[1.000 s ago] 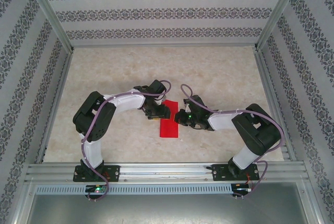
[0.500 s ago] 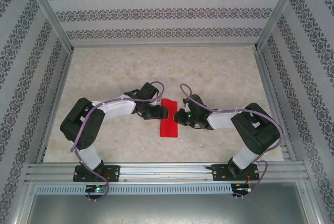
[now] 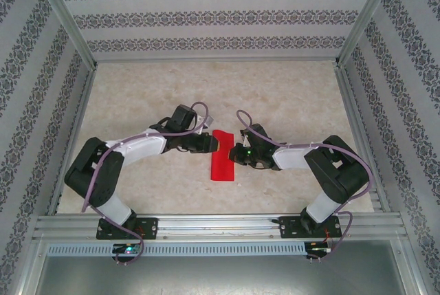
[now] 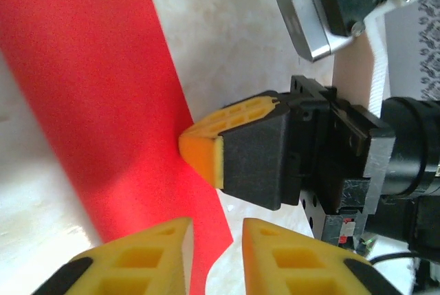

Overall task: Fold a paper plane with a square sheet of paper (fold left side to right side)
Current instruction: Hold the square sheet of paper at the center of the table, then first fold the square sheet of paper in half at the center of the table.

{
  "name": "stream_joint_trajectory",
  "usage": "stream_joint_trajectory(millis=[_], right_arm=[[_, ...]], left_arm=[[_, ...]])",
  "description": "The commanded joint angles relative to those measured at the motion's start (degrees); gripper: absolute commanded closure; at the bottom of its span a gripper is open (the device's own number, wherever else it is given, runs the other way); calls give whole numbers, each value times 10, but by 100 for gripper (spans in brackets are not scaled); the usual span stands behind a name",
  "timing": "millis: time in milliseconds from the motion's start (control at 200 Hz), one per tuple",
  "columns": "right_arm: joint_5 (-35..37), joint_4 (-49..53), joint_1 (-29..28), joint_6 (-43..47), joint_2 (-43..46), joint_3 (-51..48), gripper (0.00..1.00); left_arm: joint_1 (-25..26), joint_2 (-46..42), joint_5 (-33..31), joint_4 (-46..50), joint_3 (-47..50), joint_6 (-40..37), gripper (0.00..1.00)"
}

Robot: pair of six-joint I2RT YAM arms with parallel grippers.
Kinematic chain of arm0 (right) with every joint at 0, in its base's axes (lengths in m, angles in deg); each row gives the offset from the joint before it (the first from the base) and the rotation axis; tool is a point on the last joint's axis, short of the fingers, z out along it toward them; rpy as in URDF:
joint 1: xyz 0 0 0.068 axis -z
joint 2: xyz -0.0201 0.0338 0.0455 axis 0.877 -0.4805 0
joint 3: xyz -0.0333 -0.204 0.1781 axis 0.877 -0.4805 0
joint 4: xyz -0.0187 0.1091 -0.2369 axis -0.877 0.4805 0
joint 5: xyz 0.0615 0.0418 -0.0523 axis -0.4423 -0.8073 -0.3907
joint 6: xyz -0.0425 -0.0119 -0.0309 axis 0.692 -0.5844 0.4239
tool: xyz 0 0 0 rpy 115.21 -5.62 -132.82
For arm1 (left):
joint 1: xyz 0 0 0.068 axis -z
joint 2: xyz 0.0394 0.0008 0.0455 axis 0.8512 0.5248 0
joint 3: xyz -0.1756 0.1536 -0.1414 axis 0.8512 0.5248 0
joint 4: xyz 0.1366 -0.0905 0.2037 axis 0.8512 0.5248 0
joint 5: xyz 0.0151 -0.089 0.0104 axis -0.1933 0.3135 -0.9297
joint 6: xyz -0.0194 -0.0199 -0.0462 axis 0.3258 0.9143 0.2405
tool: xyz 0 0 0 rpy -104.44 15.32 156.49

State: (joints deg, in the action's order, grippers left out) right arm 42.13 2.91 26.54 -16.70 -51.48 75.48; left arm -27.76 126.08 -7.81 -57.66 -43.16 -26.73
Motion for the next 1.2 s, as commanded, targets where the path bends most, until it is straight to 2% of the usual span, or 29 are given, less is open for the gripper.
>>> stream_joint_trajectory(millis=[0, 150, 280, 630, 949, 1194], right_arm=[[39, 87, 1, 14, -26, -13, 100], [39, 93, 1, 15, -28, -10, 100], [40, 99, 0, 18, -29, -8, 100], [51, 125, 1, 29, -31, -3, 100], [55, 135, 6, 34, -31, -7, 100], [56, 137, 9, 36, -27, -10, 100]], left_arm=[[10, 28, 49, -54, 3, -2, 78], [12, 68, 46, -67, 5, -12, 81], [12, 91, 12, -46, 2, -25, 82], [7, 102, -55, -34, 21, -28, 84], [-5, 99, -62, -42, 59, -21, 86], [-33, 76, -59, -41, 79, -24, 86]])
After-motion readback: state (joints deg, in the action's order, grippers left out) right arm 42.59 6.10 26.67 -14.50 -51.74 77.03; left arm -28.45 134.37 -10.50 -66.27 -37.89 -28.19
